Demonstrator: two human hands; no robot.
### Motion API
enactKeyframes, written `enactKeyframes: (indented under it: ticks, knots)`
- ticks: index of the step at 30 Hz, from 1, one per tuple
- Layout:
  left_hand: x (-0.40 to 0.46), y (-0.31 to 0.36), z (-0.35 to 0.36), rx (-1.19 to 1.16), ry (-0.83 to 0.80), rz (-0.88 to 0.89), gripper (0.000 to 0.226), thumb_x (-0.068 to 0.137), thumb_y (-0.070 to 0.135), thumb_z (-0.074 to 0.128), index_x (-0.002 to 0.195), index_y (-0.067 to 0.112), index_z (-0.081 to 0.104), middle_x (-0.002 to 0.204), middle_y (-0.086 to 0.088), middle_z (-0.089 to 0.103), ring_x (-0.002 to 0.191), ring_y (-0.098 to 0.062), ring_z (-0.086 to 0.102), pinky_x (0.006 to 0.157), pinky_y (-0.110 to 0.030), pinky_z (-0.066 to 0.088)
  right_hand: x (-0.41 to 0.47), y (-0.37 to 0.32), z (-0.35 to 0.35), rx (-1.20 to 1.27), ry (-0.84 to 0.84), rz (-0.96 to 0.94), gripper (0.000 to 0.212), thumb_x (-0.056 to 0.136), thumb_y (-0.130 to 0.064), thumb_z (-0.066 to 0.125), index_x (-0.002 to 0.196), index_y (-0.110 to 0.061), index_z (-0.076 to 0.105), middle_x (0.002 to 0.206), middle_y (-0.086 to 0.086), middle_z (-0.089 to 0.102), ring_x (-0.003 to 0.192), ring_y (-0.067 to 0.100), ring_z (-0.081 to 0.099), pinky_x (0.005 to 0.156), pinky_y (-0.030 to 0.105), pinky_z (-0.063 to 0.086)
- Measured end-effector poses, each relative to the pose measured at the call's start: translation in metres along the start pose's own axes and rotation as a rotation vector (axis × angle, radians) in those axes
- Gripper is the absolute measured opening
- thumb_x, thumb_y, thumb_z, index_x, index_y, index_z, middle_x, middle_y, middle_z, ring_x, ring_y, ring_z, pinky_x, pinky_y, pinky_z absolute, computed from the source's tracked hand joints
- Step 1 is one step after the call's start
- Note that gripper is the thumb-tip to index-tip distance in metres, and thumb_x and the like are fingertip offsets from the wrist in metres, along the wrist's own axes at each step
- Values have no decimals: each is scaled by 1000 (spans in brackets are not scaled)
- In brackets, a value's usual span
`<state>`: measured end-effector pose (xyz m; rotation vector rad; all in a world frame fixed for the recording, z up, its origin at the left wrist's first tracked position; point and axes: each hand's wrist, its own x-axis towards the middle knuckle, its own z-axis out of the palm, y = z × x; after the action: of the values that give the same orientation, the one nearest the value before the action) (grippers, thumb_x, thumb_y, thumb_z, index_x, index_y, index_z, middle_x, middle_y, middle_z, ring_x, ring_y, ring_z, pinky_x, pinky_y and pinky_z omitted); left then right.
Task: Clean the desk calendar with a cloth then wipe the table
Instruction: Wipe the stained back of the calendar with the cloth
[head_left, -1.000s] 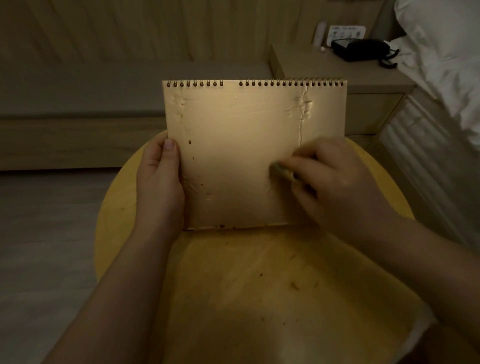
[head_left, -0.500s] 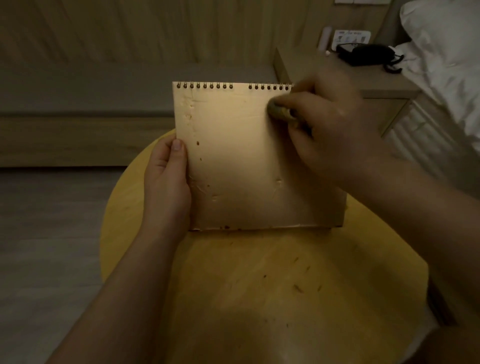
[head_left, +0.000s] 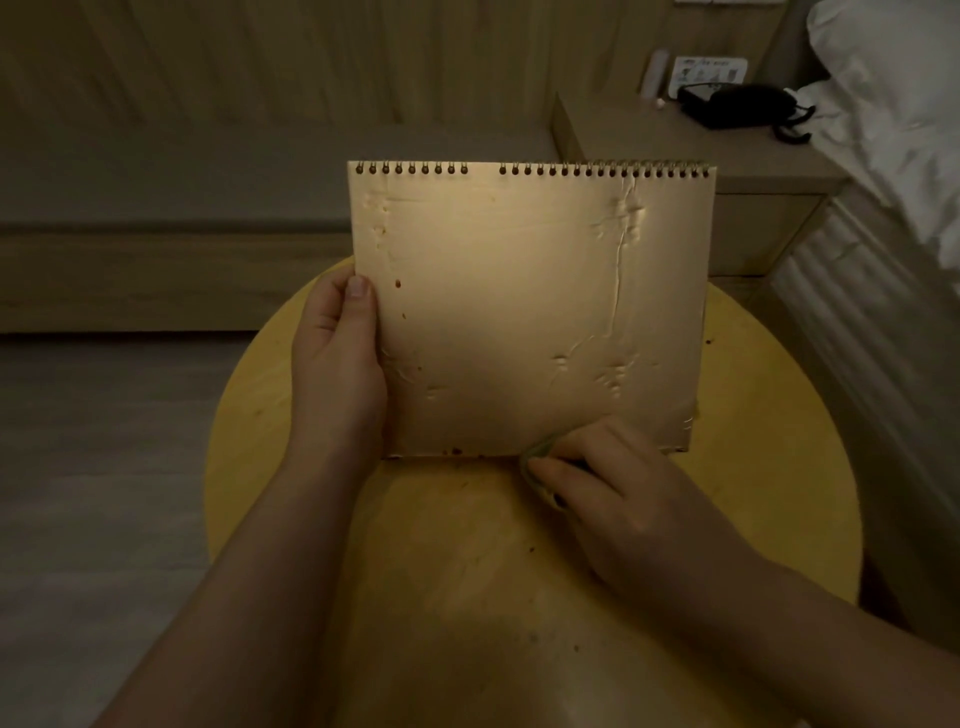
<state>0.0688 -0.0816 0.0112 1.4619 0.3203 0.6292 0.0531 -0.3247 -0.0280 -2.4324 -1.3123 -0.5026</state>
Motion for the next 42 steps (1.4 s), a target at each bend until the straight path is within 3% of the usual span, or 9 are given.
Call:
enactKeyframes:
  ticks: [6,12,21,26,31,42]
  knots:
    - [3,-2,0,0,10,8,29,112,26,44,100,35,69,92,25,74,87,6,66,75,-16,51,25,9,-18,-19,71,-12,28,103,-7,53,119,7,72,104,22,68,90,37,62,70,49,55]
    - [2,-4,-1,8,7,24,29,111,27,44,100,37,69,95,23,74,91,3,66,77,-19,53,90,30,-50,-118,192,-17,30,100,-7,54,112,11,73,98,30,67,88,45,62,70,50,53]
    - [4,-6,-1,-6,12,32,24,110,30,46,106,36,69,100,18,73,92,4,66,74,-16,51,157,44,-76,-218,317,58,32,103,-7,47,115,7,73,112,31,64,106,48,58,81,49,41]
    - [3,-6,-2,-23,4,34,28,108,31,46,99,40,72,99,17,76,92,1,68,76,-20,53,130,29,-54,-162,241,13,24,101,0,56,116,8,74,103,30,65,96,47,60,74,52,46]
    - [4,-6,-1,-20,15,16,28,110,29,46,99,37,70,96,18,75,89,2,67,74,-18,52,73,10,-26,-79,149,21,25,98,-3,63,118,7,73,98,24,66,88,40,60,69,46,51]
    - [4,-4,1,12,20,17,26,111,28,43,105,36,68,96,26,74,88,8,67,70,-12,51,0,-21,14,32,-6,39,23,94,2,72,117,3,74,102,16,69,89,33,63,74,43,55]
